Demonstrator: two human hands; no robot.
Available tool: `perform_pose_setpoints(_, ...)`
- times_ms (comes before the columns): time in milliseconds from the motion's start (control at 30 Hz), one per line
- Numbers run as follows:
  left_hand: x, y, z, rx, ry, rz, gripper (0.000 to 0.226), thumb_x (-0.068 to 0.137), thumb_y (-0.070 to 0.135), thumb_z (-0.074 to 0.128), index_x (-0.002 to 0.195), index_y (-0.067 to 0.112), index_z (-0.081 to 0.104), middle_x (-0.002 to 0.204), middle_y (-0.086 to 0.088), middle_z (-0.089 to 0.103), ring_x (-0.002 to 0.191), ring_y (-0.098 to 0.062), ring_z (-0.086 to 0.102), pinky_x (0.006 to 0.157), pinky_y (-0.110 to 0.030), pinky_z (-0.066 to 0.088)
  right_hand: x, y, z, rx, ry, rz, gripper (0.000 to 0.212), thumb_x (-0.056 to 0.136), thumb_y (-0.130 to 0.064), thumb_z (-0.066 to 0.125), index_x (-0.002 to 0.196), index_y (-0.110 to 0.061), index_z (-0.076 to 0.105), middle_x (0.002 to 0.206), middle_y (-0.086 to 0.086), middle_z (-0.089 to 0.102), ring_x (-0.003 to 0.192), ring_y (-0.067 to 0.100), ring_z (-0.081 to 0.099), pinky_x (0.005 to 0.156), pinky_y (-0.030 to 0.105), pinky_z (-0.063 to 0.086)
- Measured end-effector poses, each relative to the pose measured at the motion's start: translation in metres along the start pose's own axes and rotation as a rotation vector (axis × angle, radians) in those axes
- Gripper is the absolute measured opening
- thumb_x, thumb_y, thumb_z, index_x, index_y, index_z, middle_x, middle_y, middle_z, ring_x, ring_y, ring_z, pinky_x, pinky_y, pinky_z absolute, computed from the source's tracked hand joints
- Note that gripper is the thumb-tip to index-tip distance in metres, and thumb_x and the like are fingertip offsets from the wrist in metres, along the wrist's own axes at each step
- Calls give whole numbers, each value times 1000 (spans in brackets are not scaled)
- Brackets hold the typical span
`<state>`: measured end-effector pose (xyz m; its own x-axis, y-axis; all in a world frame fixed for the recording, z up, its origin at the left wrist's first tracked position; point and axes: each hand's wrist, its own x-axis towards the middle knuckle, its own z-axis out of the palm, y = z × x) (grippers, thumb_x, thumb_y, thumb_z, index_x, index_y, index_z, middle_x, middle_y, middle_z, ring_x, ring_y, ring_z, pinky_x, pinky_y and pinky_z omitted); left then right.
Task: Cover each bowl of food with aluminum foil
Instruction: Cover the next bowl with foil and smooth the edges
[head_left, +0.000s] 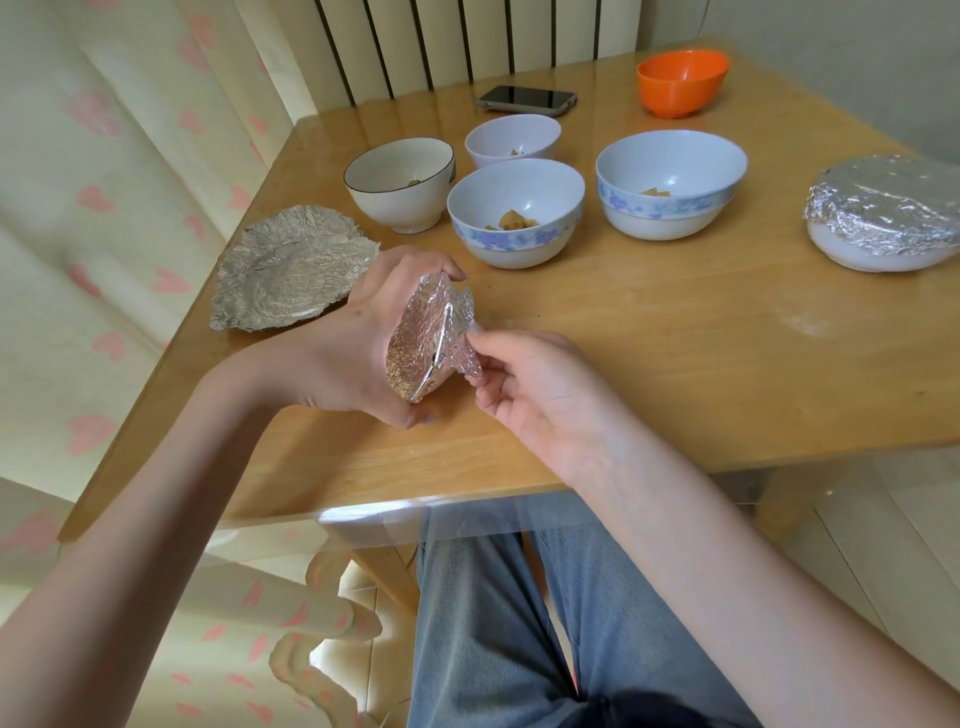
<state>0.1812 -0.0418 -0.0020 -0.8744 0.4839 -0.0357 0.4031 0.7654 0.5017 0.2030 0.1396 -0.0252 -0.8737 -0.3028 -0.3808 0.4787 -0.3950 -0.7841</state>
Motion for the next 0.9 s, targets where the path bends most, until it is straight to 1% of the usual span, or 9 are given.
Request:
perform_pose_setpoints(133,-1,1,0,-12,-10,-2,106,47,35,87,127,55,20,132,22,19,133,-11,23,102,-26,31,4,0,-1,-123,63,-110,23,89,-27,64,71,-15,58,59,-4,50,53,6,44,53,18,37)
perform_pose_setpoints(233,-1,1,0,-6,-10,2,107,47,34,87,128,55,20,133,22,18,136,-11,21,106,-25,28,7,0,0,-147,13,-138,27,91,-21,63,65,-15,58,57,-5,47,53,4,40,53,15,36)
perform_pose_setpoints(367,-1,1,-1,0,-16,10,107,46,36,87,127,55,19,132,24,19,134,-8,23,103,-19,28,11,0,1,-73,11,-91,28,89,-16,65,62,-13,56,52,-6,45,49,4,37,47,15,31)
perform_pose_setpoints(467,-1,2,-1,4,-17,22,106,44,42,84,127,58,19,134,24,19,135,-8,23,103,-21,28,14,3,3,16,68,-122,18,86,-6,67,74,-11,54,59,-2,49,49,4,41,46,14,35)
perform_pose_setpoints(567,-1,3,-1,4,-8,25,107,46,38,87,129,55,22,135,23,20,134,-6,24,100,-18,30,13,10,7,25,146,-310,14,83,-3,69,90,-12,60,76,-1,59,55,1,51,51,13,41)
perform_pose_setpoints(667,-1,3,0,16,3,36,107,48,36,88,131,52,22,134,24,21,134,-3,24,101,-15,29,11,21,12,-44,217,-500,13,86,-5,66,94,-14,71,81,-4,69,63,-5,57,59,12,44)
perform_pose_setpoints(733,0,3,-1,27,11,38,109,49,35,90,134,50,24,137,22,22,136,-3,23,104,-15,26,11,27,13,-111,251,-561,11,90,-13,64,89,-18,74,83,-3,71,67,-1,59,65,18,48)
perform_pose_setpoints(800,2,2,-2,36,16,39,111,49,34,92,138,46,26,139,18,24,136,-4,24,106,-15,25,12,33,14,-246,297,-640,21,93,-23,58,78,-17,72,86,2,70,78,8,61,74,30,51)
perform_pose_setpoints(900,4,4,-3,36,18,34,109,48,38,88,139,46,27,137,18,27,132,1,27,100,-11,28,8,36,20,-336,327,-685,32,95,-32,49,90,-9,72,98,-5,64,97,13,60,88,34,47)
